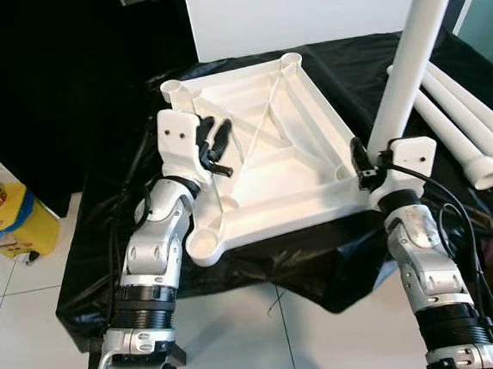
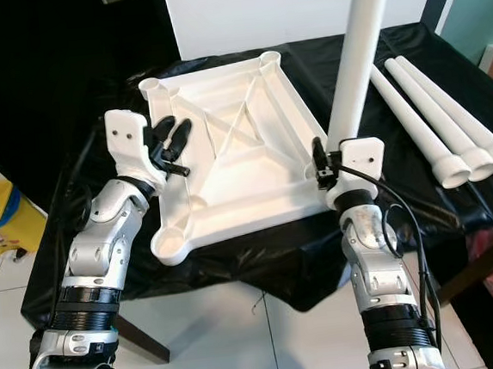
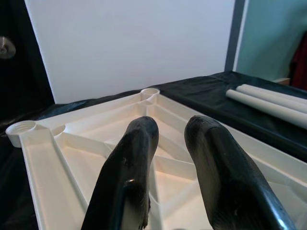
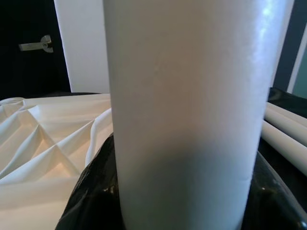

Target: Building children table

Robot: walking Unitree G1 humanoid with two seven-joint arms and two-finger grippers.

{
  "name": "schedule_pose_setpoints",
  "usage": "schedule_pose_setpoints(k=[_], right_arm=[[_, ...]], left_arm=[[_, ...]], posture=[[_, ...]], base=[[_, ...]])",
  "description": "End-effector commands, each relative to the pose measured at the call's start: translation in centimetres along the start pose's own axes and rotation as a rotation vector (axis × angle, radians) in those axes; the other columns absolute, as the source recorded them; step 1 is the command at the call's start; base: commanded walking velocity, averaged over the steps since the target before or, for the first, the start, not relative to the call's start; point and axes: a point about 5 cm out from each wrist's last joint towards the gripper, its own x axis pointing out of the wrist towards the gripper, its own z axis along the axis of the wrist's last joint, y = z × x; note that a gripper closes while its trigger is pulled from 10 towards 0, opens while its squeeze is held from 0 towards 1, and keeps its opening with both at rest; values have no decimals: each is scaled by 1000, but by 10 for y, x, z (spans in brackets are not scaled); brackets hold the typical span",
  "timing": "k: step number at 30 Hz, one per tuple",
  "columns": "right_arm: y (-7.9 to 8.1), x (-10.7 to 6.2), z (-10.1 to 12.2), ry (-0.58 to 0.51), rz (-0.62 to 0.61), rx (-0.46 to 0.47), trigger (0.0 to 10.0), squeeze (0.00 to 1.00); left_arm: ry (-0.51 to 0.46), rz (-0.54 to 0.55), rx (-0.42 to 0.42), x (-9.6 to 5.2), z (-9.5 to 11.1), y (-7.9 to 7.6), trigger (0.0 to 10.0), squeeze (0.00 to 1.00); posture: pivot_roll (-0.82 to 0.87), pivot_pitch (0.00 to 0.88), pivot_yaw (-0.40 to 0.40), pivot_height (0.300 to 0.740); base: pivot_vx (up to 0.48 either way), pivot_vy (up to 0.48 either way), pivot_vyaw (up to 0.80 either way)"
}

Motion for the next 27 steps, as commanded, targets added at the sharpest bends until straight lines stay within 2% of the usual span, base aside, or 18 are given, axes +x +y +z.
schedule_pose_setpoints(k=[1,10,15,18,20,23,25,26,27], right_arm=[[-1,2,6,-37,-3,-3,10000,0],[-4,2,10,-66,2,-50,10000,0],[-6,0,10,-69,-12,-62,10000,0],[-11,-1,9,-63,-38,-67,10000,0],[-15,-4,6,-45,-40,-67,10000,0],[-17,-6,5,-38,-38,-67,10000,0],[-26,-13,3,-26,-84,-79,10000,0],[-26,-13,3,-26,-84,-79,10000,0],[-32,-20,4,-27,-114,-78,10000,0]], left_arm=[[-21,4,-4,1,4,2,10000,0],[-77,13,-46,2,9,-1,10000,0],[-100,-30,-39,1,11,-7,10000,0],[-97,-85,-59,2,9,-16,10000,0],[-76,-159,-43,5,4,-30,10000,0],[-68,-183,-37,6,3,-35,10000,0],[-62,-250,-30,10,-1,-53,10000,0],[-62,-250,-30,10,-1,-53,10000,0],[-35,-317,-63,13,-6,-68,10000,0]], posture=[[-130,94,53,740],[-137,90,47,740],[-143,85,47,740],[-154,85,54,740],[-165,91,67,740],[-165,91,67,740],[-180,108,88,740],[-180,108,88,740],[-185,110,96,740]], base=[[304,0,0],[34,0,0],[0,0,0],[0,0,0],[0,0,0],[0,0,0],[0,0,0],[0,0,0],[0,0,0]])
